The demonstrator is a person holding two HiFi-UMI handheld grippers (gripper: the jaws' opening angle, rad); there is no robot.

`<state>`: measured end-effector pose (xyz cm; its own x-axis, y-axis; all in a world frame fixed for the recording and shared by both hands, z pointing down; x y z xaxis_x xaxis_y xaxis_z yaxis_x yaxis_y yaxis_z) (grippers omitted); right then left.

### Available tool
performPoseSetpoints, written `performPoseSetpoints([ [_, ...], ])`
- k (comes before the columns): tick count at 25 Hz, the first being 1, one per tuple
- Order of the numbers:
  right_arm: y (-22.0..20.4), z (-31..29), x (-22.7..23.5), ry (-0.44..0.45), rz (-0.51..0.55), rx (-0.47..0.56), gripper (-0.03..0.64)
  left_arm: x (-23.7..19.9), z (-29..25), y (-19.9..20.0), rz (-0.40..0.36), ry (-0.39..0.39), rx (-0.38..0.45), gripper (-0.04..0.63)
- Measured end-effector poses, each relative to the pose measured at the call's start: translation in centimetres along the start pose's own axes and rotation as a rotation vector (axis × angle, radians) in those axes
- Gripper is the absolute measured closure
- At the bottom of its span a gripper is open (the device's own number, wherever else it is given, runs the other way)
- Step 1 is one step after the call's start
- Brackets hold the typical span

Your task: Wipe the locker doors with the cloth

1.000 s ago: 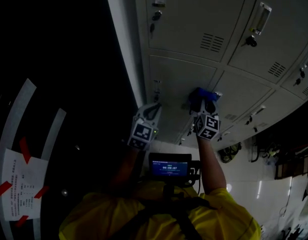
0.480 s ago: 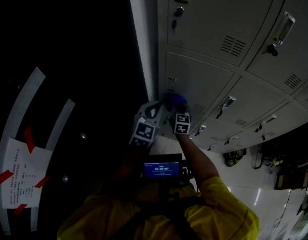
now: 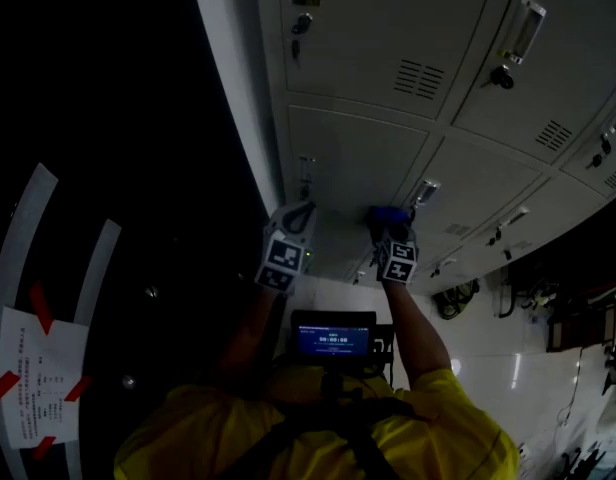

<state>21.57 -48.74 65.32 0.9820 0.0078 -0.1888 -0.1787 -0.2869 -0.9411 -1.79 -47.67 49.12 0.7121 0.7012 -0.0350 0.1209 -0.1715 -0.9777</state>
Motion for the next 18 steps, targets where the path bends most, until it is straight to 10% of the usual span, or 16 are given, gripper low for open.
performPoseSetpoints([
  [6, 10.9, 5.9, -7.1, 0.185, 0.105, 0.218, 0.543, -0.4, 0.1, 0.4, 0.003, 0.011, 0.011, 0.586],
  [12, 22.0, 13.3, -7.6, 0.18, 0.15, 0.369, 0.543, -1.0, 2.6, 3.2, 0.06, 0.053, 0.071, 0.586],
  [18, 21.0, 14.2, -6.9, 0.151, 0.083, 0.324, 0.543, 0.6, 4.2, 4.4, 0.344, -0.02, 0.15, 0.588],
])
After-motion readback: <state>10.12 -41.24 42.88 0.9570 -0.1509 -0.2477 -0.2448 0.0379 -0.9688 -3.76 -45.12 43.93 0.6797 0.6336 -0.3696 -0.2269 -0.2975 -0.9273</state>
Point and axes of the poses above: the fingertips, and each gripper's own axes: z backward along the fingers, x to its right, y out of its top, the point moved 2 cm from there along z, backward along the fingers, and after that the axes turned 15 degrees about z, right-handed, at the moved point
